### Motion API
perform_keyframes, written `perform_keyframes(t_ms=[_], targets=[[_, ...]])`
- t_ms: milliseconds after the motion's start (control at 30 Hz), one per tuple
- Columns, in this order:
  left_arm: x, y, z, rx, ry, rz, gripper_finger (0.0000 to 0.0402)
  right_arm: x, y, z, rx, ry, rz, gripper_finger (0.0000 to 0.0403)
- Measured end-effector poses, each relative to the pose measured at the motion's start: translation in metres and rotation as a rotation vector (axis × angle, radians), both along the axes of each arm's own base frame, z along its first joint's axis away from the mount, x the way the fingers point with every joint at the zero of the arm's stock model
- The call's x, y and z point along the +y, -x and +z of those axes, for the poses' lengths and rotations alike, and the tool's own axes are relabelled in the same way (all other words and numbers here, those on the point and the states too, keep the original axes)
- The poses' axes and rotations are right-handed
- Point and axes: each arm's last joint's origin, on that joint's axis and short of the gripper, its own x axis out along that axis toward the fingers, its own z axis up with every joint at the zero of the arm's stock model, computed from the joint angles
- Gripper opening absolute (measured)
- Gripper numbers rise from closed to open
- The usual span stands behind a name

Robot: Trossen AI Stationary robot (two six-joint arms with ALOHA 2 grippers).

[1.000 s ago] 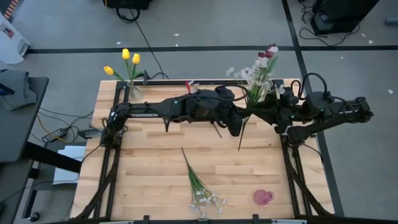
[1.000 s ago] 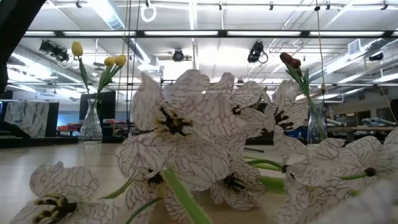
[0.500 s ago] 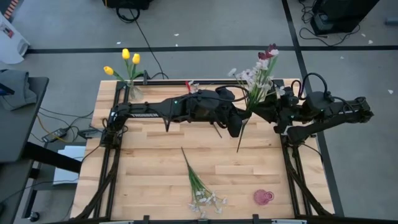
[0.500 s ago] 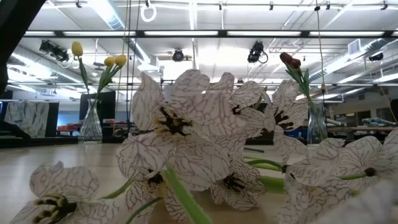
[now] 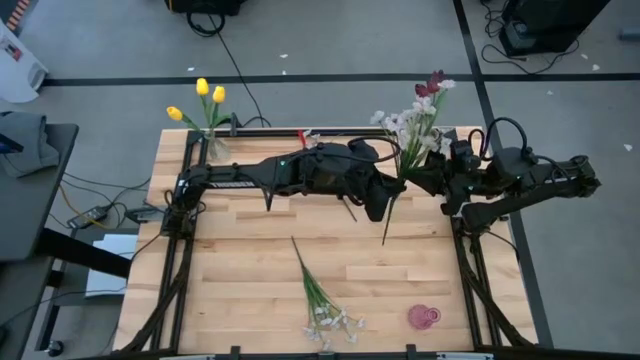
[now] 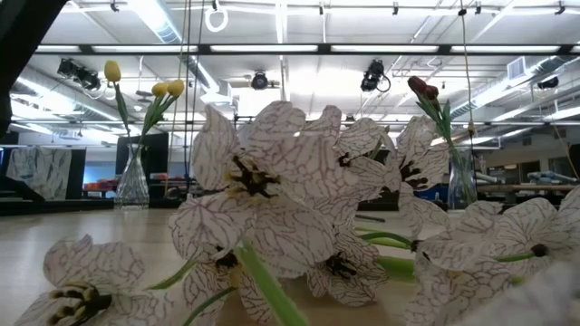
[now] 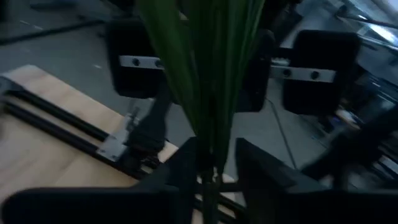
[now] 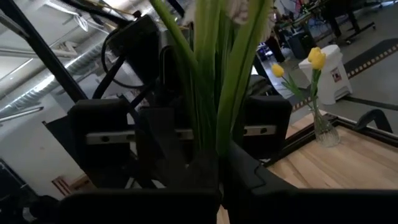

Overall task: Sort flowers into vase by color
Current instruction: Put the top left white flowers into the purple vase

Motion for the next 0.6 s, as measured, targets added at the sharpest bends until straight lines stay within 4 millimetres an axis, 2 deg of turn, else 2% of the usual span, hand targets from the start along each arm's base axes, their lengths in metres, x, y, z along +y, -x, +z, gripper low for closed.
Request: perform_keyframes(t_ms=[167, 367, 467, 600], targets=[[0.007, 0.002, 0.0, 0.018, 0.01, -0.14, 0.0211, 0.0, 0.001, -0.001, 0.012, 0.02, -0.015, 0.0016], [0.025, 0.02, 0.001, 0.149, 0.076, -0.308, 0.0322, -0.004, 0.01, -0.002, 0.036, 0.052, -0.05, 0.0014], [0.032, 0.031, -0.003, 0.262, 0.125, -0.369, 0.0353, -0.006, 0.019, -0.004, 0.058, 0.05, -0.037, 0.0013], [0.037, 0.05, -0.016, 0.486, 0.199, -0.382, 0.0366, -0.007, 0.036, -0.005, 0.073, 0.059, 0.049, 0.0013]])
